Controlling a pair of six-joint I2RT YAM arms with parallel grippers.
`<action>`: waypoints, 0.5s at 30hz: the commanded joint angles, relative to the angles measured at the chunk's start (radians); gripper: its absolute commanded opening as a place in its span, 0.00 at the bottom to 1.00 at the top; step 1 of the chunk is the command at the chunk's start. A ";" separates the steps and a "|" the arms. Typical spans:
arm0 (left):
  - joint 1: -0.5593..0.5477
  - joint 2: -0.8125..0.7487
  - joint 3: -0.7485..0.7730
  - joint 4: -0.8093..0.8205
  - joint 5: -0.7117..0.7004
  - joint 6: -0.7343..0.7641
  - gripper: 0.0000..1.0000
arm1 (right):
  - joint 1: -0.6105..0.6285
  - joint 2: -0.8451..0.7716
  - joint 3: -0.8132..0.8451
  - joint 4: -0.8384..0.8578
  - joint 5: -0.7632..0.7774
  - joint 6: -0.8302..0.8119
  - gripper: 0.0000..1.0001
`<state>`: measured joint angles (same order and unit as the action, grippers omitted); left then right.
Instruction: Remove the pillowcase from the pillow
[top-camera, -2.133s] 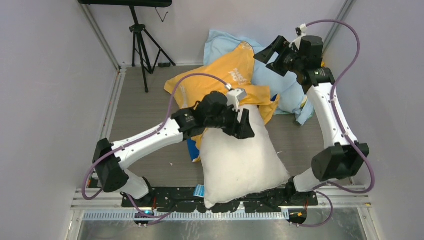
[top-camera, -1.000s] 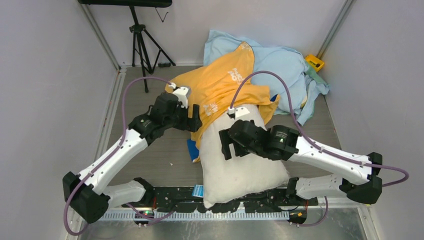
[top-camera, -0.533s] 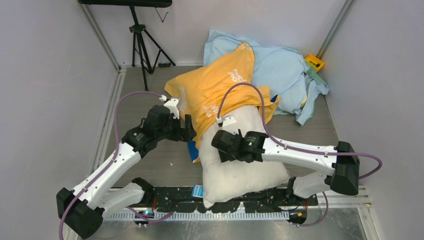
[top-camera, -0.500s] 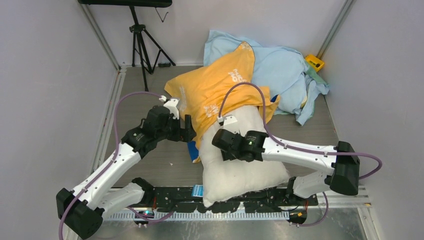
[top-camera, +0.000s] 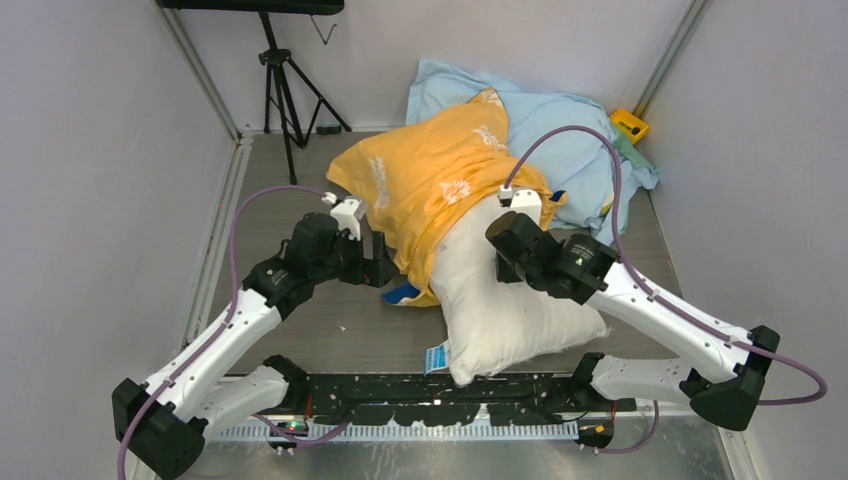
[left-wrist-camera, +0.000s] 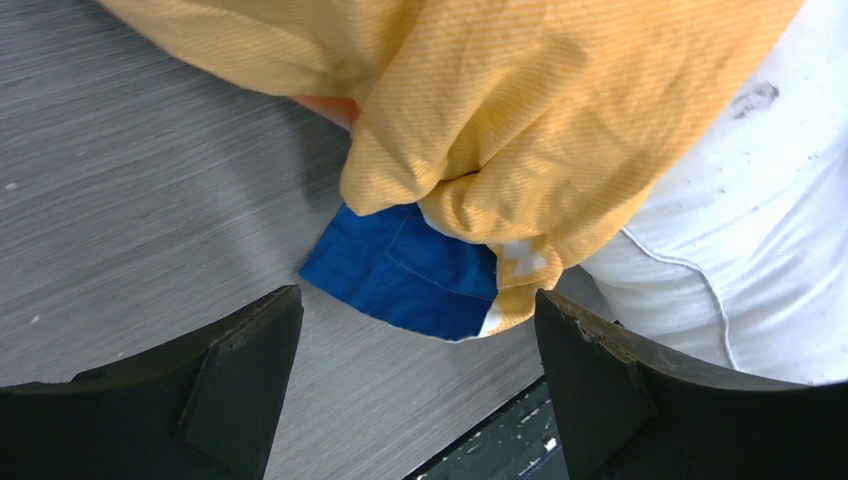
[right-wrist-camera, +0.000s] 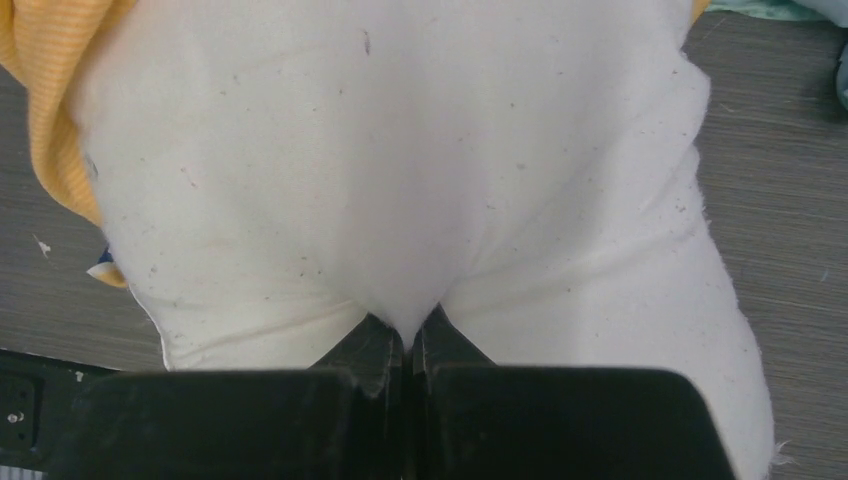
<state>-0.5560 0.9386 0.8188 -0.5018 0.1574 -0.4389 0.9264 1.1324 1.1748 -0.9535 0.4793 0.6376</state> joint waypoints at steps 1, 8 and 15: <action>0.004 0.008 -0.012 0.160 0.146 -0.001 0.88 | -0.042 -0.038 0.086 0.041 0.079 -0.067 0.00; -0.069 0.077 0.027 0.215 0.196 0.022 0.85 | -0.060 -0.042 0.096 0.049 0.059 -0.076 0.00; -0.165 0.179 0.068 0.211 0.136 0.072 0.77 | -0.068 -0.051 0.097 0.063 0.044 -0.077 0.00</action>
<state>-0.6975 1.0794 0.8345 -0.3458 0.2970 -0.4038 0.8780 1.1191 1.2083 -0.9848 0.4473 0.5697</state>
